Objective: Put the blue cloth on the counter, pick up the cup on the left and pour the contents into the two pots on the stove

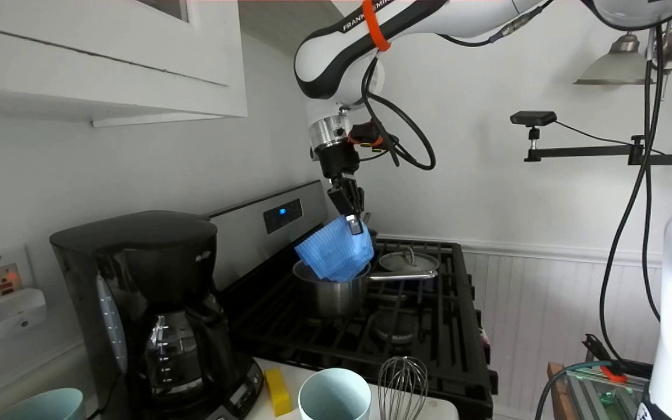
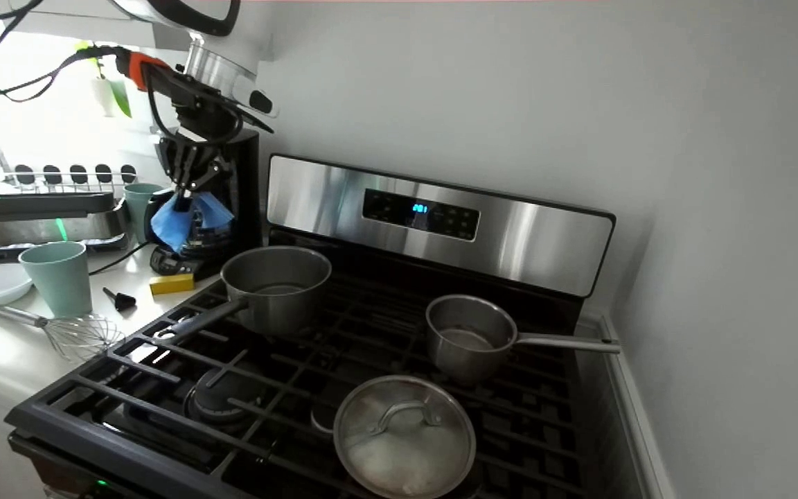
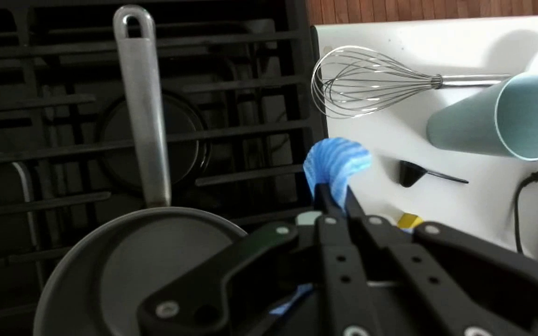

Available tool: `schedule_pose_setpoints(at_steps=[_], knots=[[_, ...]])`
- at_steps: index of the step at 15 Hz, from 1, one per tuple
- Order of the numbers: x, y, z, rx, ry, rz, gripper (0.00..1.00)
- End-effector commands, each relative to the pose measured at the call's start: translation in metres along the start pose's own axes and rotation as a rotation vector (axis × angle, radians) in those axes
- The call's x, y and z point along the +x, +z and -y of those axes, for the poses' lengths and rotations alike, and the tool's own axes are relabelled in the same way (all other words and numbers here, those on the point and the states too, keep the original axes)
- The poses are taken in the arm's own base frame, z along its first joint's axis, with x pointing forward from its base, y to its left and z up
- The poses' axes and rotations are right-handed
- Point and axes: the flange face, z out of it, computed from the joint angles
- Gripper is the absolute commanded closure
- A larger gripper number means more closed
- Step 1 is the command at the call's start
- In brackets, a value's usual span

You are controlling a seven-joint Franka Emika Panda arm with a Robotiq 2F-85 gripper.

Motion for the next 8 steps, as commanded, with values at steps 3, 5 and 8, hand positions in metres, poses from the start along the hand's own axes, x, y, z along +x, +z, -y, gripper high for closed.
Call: schedule_pose_setpoints(at_steps=[3,5,8], knots=[[0.001,0.0,-0.004,0.001,0.008,-0.001,0.96],[0.0,0.004,-0.003,0.007,-0.008,0.003,0.99],[-0.006,0.024,0.019,-0.01,-0.076,0.039,0.99]])
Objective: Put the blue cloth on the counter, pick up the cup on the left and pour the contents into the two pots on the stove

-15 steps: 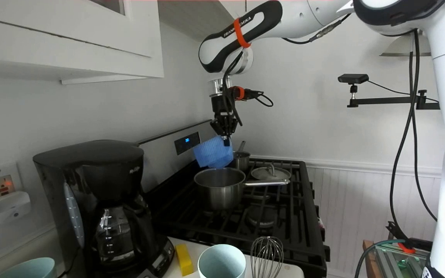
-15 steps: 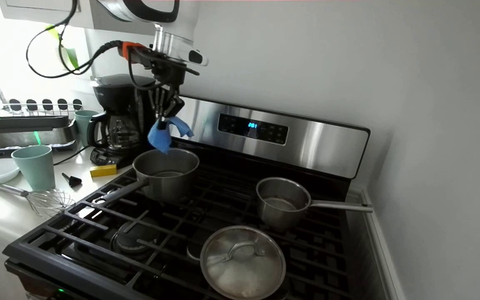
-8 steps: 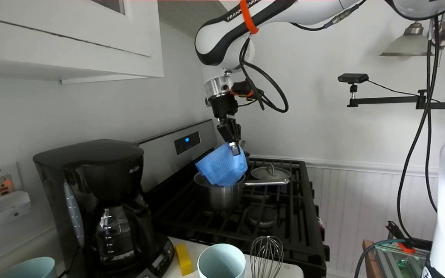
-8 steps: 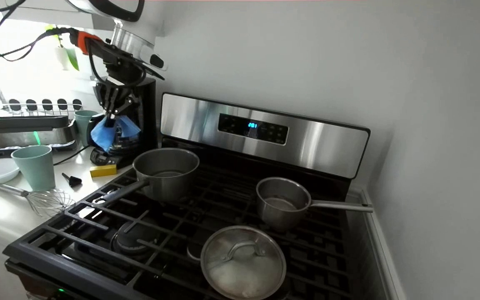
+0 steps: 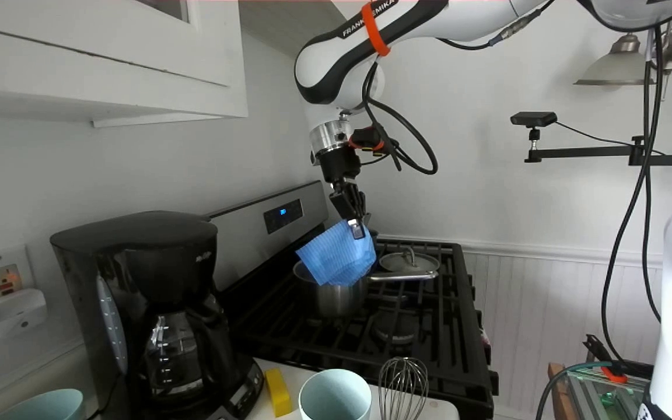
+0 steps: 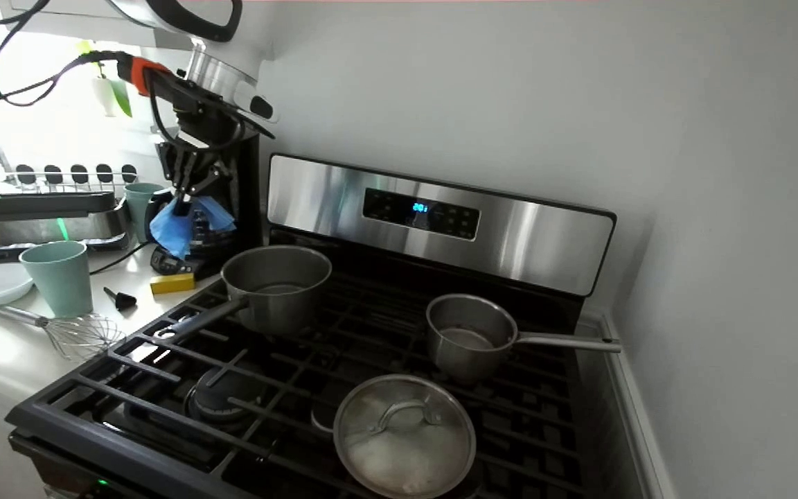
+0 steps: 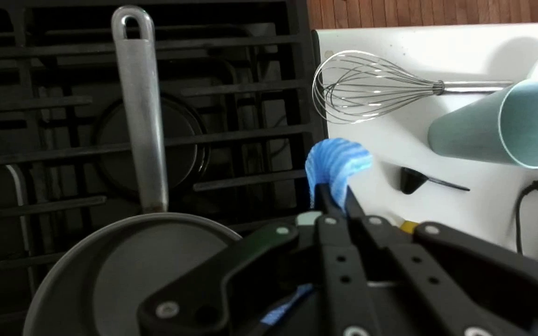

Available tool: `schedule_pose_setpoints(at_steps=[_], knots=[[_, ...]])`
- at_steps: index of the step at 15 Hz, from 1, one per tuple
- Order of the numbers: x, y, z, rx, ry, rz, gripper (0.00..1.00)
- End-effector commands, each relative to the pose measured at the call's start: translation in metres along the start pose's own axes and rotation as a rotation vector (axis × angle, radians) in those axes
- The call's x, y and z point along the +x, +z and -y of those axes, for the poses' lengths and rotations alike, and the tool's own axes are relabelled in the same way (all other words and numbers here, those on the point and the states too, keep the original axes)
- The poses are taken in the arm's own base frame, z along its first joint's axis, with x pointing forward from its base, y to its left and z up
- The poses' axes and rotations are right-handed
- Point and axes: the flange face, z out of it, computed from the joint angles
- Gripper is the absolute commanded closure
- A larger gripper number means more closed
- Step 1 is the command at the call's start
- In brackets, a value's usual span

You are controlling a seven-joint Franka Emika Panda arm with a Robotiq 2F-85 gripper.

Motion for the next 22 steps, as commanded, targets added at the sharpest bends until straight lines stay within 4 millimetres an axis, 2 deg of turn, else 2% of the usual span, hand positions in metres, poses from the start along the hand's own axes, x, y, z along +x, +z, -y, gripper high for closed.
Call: schedule_pose_setpoints(at_steps=[1,9,16,17,18,22], knots=[[-0.007,0.023,0.025,-0.012,-0.068,0.035,0.99],[0.012,0.097,0.069,0.032,-0.01,0.017,0.99],[0.032,0.135,0.115,0.073,-0.078,-0.065,0.99],[0.035,0.14,0.12,0.069,-0.086,-0.073,0.88],[0.036,0.143,0.124,0.073,-0.108,-0.078,0.71],[0.037,0.134,0.135,0.146,-0.115,-0.114,0.44]])
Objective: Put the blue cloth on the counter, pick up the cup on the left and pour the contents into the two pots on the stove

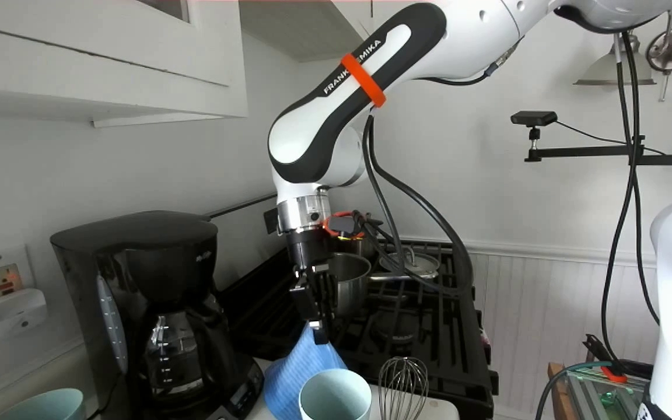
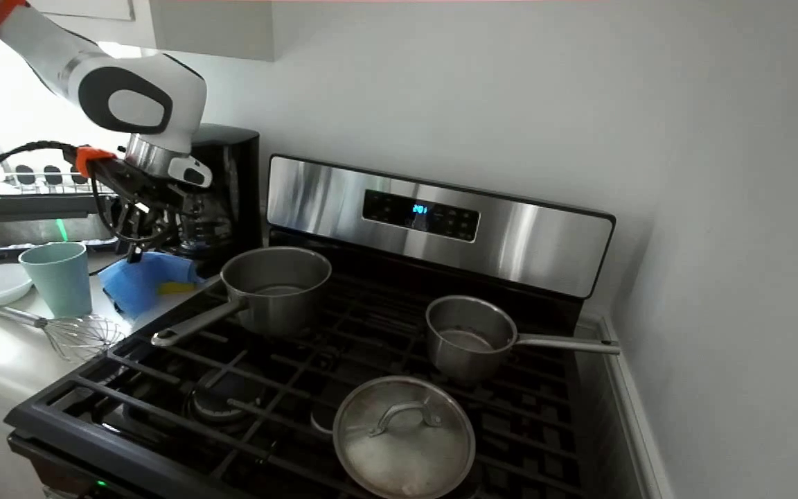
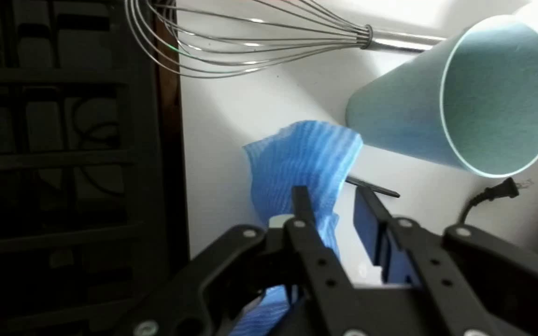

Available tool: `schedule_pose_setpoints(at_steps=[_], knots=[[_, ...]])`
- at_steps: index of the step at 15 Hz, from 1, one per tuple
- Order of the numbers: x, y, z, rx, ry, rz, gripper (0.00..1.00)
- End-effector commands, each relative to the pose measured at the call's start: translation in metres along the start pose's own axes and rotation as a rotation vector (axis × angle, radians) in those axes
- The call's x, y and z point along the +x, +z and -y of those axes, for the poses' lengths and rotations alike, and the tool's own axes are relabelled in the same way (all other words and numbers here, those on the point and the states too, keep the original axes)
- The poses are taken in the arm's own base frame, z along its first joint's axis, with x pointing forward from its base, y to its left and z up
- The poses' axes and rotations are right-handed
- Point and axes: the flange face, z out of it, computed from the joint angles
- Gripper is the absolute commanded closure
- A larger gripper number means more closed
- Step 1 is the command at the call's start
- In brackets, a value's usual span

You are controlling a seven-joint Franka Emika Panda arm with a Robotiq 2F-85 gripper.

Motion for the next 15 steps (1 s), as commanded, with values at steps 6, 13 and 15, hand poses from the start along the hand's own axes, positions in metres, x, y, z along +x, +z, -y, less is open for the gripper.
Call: schedule_pose_setpoints(at_steps=[6,13,15], knots=[[-0.014,-0.016,0.027,0.191,-0.099,-0.019,0.03],[-0.021,-0.02,0.034,0.104,-0.276,-0.02,0.0],[-0.027,-0.011,0.036,0.066,-0.361,0.032,0.0]])
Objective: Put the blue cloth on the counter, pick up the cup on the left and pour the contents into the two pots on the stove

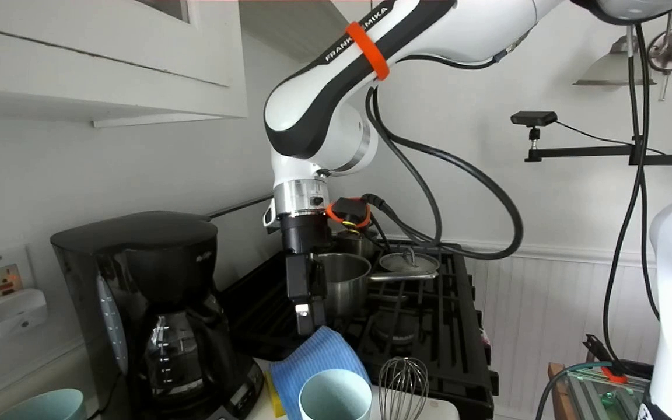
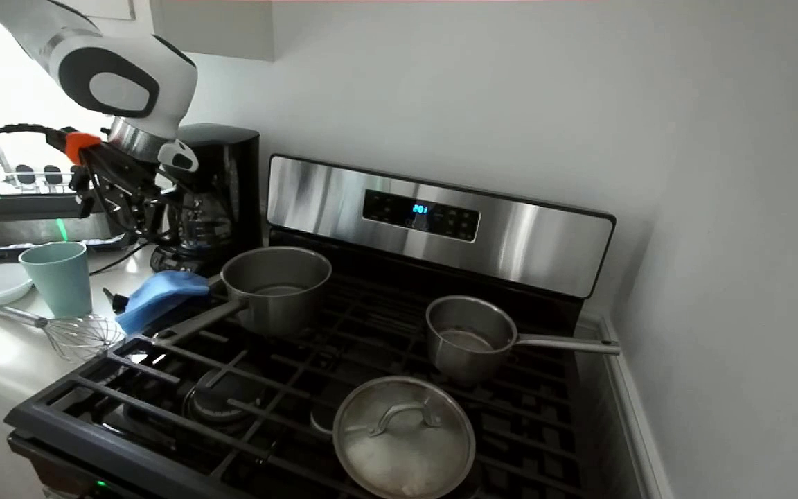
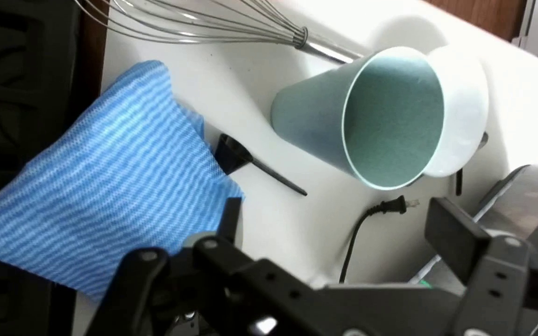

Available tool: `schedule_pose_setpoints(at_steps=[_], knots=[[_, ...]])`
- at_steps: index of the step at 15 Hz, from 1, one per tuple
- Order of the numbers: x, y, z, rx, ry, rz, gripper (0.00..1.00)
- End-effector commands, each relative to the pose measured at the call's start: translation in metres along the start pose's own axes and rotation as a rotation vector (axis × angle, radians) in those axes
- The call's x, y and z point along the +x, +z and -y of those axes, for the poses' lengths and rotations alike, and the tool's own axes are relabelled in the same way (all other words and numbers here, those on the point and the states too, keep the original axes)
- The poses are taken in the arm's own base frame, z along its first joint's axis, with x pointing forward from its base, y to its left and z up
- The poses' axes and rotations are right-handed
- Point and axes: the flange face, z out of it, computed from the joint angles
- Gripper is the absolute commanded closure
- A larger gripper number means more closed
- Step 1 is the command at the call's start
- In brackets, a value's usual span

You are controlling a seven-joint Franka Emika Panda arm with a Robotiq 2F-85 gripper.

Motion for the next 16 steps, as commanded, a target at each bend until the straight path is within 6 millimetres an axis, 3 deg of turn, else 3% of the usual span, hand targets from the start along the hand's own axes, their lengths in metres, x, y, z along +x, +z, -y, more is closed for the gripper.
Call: schedule_pose_setpoints(at_steps=[1,5,13,15,16], knots=[[-0.017,0.011,0.011,-0.04,-0.153,0.093,0.0],[-0.019,0.025,0.009,-0.098,-0.256,0.12,0.0],[-0.016,0.054,0.016,-0.138,-0.234,0.068,0.0],[-0.016,0.059,0.017,-0.146,-0.235,0.062,0.26],[-0.016,0.061,0.017,-0.15,-0.234,0.057,0.32]])
